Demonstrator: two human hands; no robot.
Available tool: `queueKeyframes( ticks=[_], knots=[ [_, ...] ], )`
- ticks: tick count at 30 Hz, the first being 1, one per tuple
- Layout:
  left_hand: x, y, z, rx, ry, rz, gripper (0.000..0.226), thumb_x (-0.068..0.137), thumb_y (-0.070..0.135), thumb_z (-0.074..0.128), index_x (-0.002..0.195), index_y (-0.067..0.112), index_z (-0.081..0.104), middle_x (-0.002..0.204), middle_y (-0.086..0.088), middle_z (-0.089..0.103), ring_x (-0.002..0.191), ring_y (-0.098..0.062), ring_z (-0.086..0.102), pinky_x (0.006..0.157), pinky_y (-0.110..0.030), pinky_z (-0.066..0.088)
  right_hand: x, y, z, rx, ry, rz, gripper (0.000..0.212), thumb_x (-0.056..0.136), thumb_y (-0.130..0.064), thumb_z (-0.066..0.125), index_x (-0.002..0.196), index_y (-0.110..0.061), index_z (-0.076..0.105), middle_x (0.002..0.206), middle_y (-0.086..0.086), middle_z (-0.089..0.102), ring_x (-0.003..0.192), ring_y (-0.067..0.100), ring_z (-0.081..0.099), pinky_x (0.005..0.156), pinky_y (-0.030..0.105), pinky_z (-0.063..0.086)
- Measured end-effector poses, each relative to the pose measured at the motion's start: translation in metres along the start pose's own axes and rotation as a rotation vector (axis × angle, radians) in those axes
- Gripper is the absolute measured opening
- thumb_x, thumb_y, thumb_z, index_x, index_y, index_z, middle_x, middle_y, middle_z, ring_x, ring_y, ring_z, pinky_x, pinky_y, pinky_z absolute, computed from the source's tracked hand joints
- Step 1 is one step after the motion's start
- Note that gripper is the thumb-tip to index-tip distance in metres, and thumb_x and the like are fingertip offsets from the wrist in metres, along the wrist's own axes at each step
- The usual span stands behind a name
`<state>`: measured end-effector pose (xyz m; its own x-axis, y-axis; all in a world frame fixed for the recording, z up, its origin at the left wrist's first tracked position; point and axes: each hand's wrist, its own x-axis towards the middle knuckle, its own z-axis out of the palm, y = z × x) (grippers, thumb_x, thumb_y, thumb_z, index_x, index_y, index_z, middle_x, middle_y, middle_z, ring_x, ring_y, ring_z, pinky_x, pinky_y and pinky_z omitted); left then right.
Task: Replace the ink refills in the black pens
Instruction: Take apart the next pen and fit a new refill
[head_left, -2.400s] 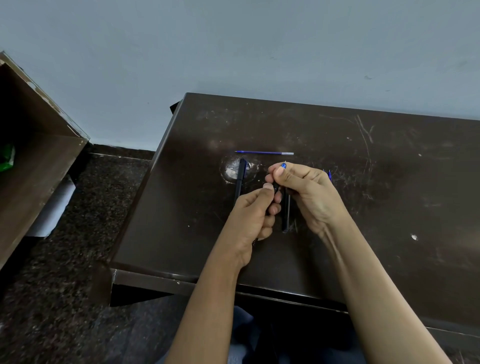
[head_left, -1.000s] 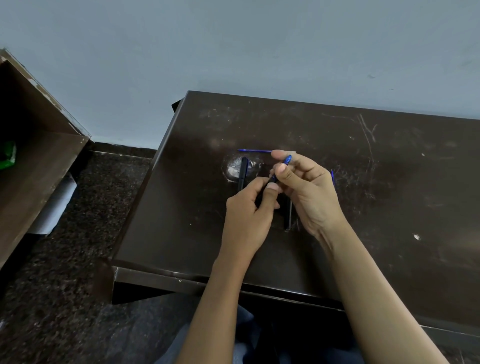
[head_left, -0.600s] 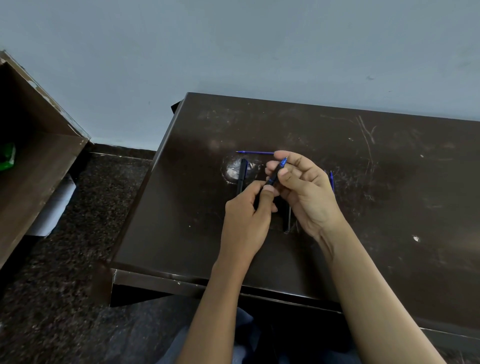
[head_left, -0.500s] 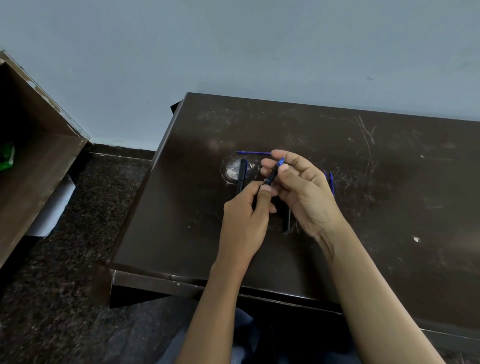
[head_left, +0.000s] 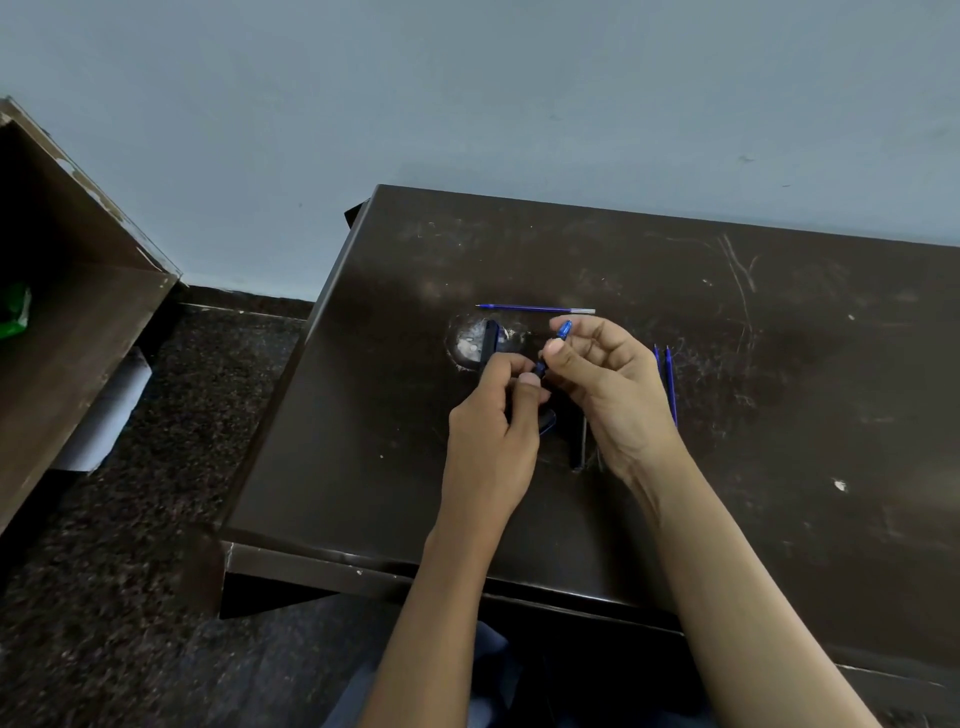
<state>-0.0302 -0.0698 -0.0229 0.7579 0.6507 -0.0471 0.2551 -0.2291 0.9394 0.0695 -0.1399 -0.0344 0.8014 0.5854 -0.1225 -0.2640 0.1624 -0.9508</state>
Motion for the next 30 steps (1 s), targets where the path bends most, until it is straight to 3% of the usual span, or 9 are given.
queueKeyframes(
  ticks=[5, 10, 18, 20, 24, 30],
  knots=[
    [0.0009, -0.0002, 0.0001, -0.028, 0.020, -0.008, 0.012, 0.099, 0.022, 0.045, 0.099, 0.025, 0.056, 0.079, 0.010, 0.067, 0.073, 0.010, 0.058, 0.060, -0.002, 0.039, -0.0007, -0.0024, 0.0014, 0.050, -0.043, 0.041, 0.023, 0.093, 0.002, 0.051, 0.110, -0.007, 0.063, 0.098, 0.008, 0.071, 0.092, 0.019, 0.065, 0.083, 0.034, 0.053],
    [-0.0008, 0.0013, -0.0003, -0.026, -0.006, 0.012, 0.016, 0.099, 0.022, 0.046, 0.109, 0.027, 0.058, 0.077, 0.008, 0.068, 0.076, 0.007, 0.061, 0.061, -0.001, 0.040, -0.0006, -0.0021, 0.0025, -0.037, 0.013, 0.016, 0.018, 0.087, -0.006, 0.066, 0.104, -0.006, 0.066, 0.074, -0.001, 0.065, 0.073, 0.013, 0.061, 0.079, 0.034, 0.050],
    [-0.0007, 0.0044, -0.0021, -0.068, 0.005, -0.001, 0.015, 0.097, 0.017, 0.049, 0.107, 0.026, 0.057, 0.076, 0.007, 0.066, 0.072, 0.010, 0.061, 0.060, -0.002, 0.041, -0.0009, -0.0077, 0.0050, 0.135, -0.053, 0.094, 0.025, 0.096, 0.003, 0.046, 0.111, -0.009, 0.062, 0.099, 0.004, 0.071, 0.089, 0.011, 0.067, 0.070, 0.025, 0.052],
    [-0.0007, 0.0039, -0.0028, -0.061, 0.023, -0.008, 0.014, 0.097, 0.019, 0.049, 0.106, 0.027, 0.057, 0.076, 0.007, 0.066, 0.067, 0.010, 0.060, 0.057, -0.002, 0.040, -0.0009, -0.0073, 0.0060, 0.067, -0.056, 0.095, 0.020, 0.096, -0.005, 0.050, 0.110, -0.010, 0.063, 0.101, 0.004, 0.071, 0.089, 0.012, 0.066, 0.074, 0.027, 0.051],
    [-0.0002, 0.0023, -0.0041, -0.039, 0.024, -0.019, 0.013, 0.098, 0.022, 0.048, 0.104, 0.029, 0.057, 0.075, 0.006, 0.067, 0.061, 0.009, 0.057, 0.053, -0.004, 0.039, -0.0027, -0.0037, 0.0067, -0.172, 0.038, -0.011, 0.018, 0.086, -0.011, 0.068, 0.103, -0.006, 0.068, 0.084, 0.003, 0.069, 0.079, 0.012, 0.065, 0.080, 0.030, 0.053],
    [-0.0006, 0.0023, -0.0038, -0.025, 0.020, -0.023, 0.017, 0.099, 0.021, 0.044, 0.103, 0.026, 0.060, 0.068, 0.006, 0.064, 0.056, 0.006, 0.054, 0.053, -0.006, 0.039, 0.0014, -0.0079, 0.0036, 0.109, 0.093, 0.044, 0.023, 0.093, 0.002, 0.051, 0.109, -0.007, 0.065, 0.090, 0.003, 0.071, 0.078, 0.007, 0.062, 0.080, 0.023, 0.050]
  ],
)
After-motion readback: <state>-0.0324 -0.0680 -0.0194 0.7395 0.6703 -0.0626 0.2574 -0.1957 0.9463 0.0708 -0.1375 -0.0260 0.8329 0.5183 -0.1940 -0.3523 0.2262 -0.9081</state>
